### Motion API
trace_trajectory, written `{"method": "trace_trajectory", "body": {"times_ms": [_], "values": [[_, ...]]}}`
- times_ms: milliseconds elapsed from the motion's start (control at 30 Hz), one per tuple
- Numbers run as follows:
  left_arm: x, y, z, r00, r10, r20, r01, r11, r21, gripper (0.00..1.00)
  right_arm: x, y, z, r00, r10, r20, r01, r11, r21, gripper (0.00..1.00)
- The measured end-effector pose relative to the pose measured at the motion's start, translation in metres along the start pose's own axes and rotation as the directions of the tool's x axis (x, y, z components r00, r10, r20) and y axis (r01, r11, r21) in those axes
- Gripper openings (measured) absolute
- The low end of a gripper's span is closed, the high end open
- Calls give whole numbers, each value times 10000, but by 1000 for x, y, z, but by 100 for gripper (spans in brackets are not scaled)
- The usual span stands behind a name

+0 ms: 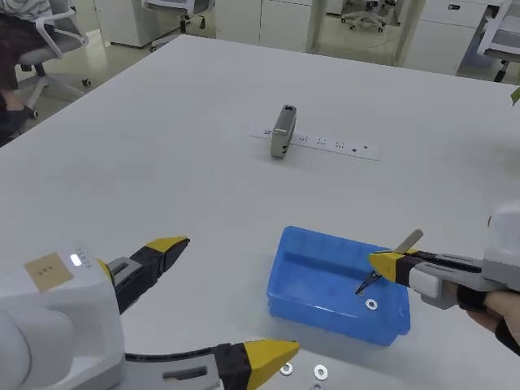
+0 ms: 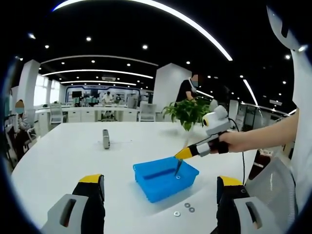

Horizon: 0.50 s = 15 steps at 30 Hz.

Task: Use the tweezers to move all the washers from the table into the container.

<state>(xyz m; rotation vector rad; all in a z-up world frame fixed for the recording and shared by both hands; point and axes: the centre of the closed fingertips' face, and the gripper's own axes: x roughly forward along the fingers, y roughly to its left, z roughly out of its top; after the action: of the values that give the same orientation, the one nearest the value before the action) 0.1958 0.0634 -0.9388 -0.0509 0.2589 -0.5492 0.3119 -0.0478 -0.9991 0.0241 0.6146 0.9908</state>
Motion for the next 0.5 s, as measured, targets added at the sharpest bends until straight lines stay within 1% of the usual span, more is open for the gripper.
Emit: {"method": "trace_trajectory", "body": {"times_ms": [333, 500], "values": [[0, 1, -1, 10000, 2, -50, -2, 10000, 9, 98, 15, -5, -12, 9984, -48, -558, 21, 9988, -490, 3], [0, 2, -3, 9999, 16, -101, -15, 10000, 36, 97, 17, -6, -14, 9977, -67, -674, 21, 9977, -678, 3]]}}
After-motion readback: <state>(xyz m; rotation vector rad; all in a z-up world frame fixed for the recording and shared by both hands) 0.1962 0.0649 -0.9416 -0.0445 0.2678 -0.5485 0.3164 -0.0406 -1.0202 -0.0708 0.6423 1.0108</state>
